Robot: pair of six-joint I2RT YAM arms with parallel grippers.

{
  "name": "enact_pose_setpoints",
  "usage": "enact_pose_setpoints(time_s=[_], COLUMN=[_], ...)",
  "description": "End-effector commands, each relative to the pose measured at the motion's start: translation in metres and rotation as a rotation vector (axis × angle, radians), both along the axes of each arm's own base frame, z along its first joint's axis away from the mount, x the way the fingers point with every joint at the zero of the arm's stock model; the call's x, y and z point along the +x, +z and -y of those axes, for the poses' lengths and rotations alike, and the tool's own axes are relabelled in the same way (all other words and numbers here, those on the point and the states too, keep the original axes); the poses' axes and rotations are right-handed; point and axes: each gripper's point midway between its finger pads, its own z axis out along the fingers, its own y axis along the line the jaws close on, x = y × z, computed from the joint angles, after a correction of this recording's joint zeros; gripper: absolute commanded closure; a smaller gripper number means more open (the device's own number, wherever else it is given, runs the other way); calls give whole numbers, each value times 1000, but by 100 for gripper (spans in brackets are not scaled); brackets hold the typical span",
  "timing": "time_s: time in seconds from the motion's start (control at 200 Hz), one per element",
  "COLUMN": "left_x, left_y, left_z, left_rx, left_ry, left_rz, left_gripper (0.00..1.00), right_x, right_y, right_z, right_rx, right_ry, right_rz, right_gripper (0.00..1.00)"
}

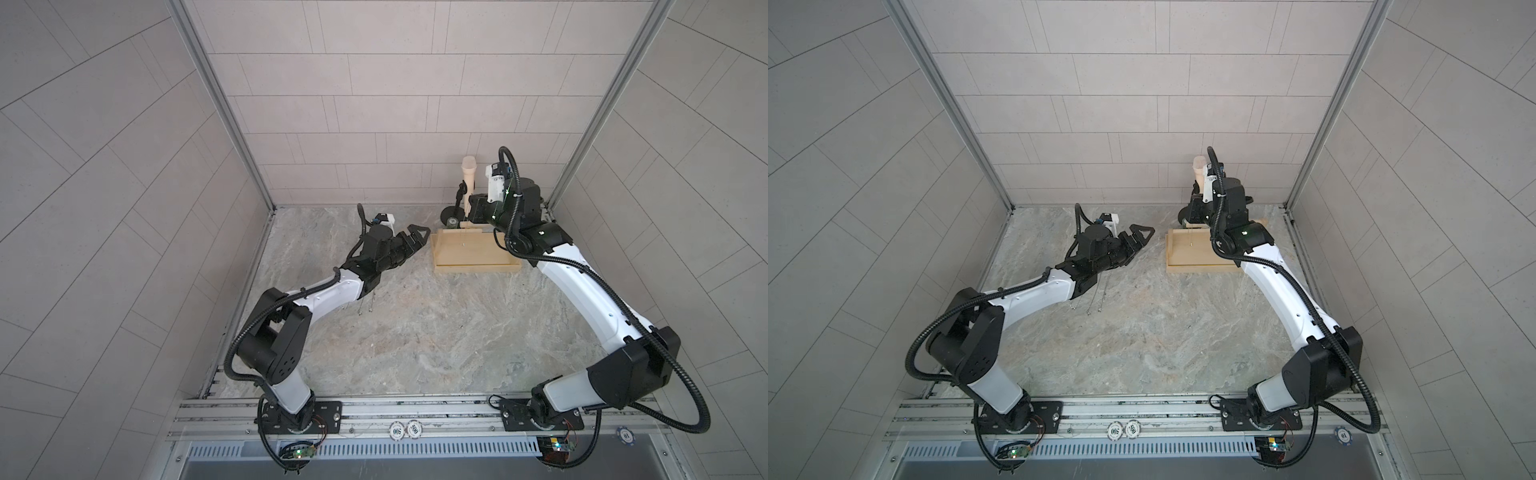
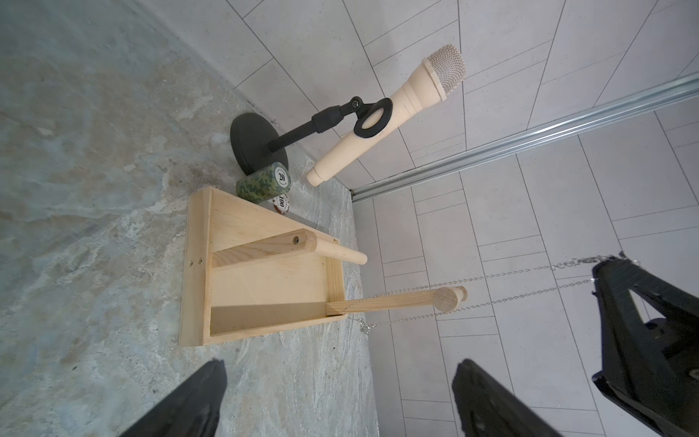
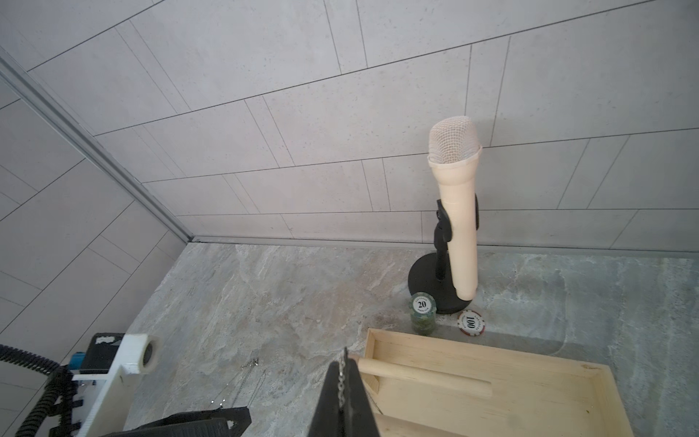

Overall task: Take the necklace off the jewelry display stand
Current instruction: Take off the necklace from the stand.

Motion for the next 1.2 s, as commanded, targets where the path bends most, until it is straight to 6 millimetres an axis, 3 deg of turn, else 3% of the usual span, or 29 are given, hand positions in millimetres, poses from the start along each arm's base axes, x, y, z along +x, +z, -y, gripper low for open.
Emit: enact_pose_setpoints(time_s=[0.0,0.325,0.495,0.696,0.941,1.196], left_x=[-1,-4,-8,-6,5,10], left_y=[18,-4,-8,-15,-31,-49], left_z=[-11,-74,-90,-95,-86,-82], left_rx=[-83,-165,-223,-381,-598,-618], left_ry=[33,210,272,324,319,357], left_rz=[-7,-114,-142,-206,-271,-310], left_gripper=[0,0,0,0,1,4], right_x=[1,13,12,14,19,19], right_y=[11,12,12,7,-1,-7], right_z=[-14,-73,-104,-130,-151,-163], right_rx=[4,62,78,132,240,312], right_ry=[12,112,155,190,214,219], right_rz=[13,-1,-10,-23,-57,-79], right_gripper=[100,100,100,100,100,100])
